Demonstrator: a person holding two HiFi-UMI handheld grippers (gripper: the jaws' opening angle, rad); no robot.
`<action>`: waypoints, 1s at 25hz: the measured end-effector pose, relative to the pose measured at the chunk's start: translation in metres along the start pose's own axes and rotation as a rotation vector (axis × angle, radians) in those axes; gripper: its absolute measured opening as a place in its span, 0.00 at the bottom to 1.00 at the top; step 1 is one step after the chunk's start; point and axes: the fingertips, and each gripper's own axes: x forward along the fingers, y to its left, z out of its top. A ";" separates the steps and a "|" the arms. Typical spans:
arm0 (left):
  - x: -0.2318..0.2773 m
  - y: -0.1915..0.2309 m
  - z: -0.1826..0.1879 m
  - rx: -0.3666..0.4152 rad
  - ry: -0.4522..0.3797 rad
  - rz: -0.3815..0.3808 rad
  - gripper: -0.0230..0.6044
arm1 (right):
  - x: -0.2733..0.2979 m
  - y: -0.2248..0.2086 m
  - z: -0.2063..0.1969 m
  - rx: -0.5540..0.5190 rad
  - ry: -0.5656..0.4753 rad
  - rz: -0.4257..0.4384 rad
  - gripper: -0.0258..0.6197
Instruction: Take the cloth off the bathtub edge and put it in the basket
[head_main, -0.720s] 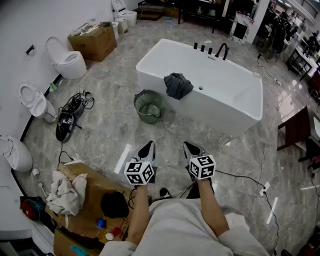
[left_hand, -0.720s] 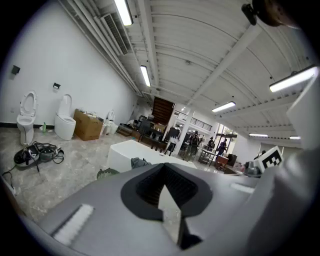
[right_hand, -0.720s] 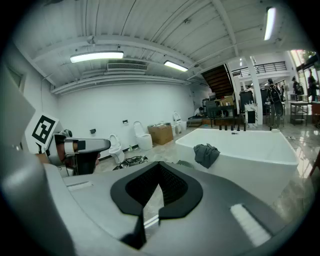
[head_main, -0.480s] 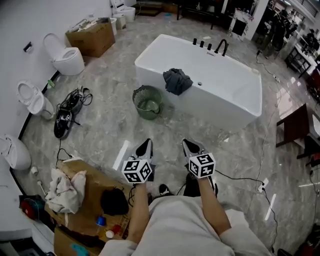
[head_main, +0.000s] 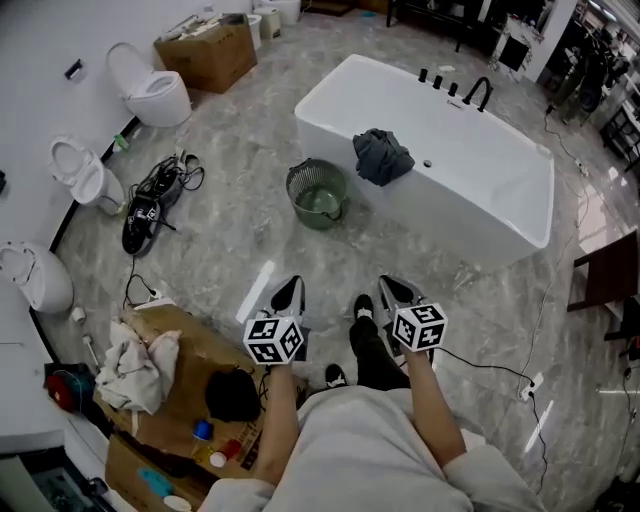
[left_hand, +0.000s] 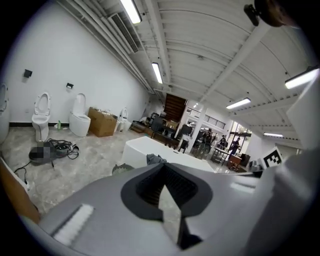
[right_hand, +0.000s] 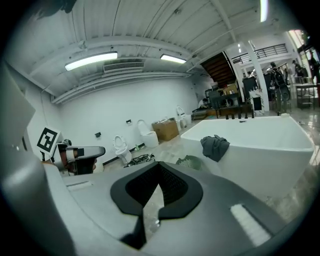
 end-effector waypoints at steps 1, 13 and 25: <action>0.005 0.007 0.002 0.003 0.006 0.013 0.13 | 0.010 -0.005 0.003 0.010 0.000 0.005 0.04; 0.133 0.049 0.089 -0.027 -0.034 0.125 0.13 | 0.134 -0.105 0.098 0.079 -0.001 0.053 0.04; 0.232 0.044 0.127 0.020 0.004 0.169 0.13 | 0.197 -0.193 0.154 0.140 -0.032 0.050 0.04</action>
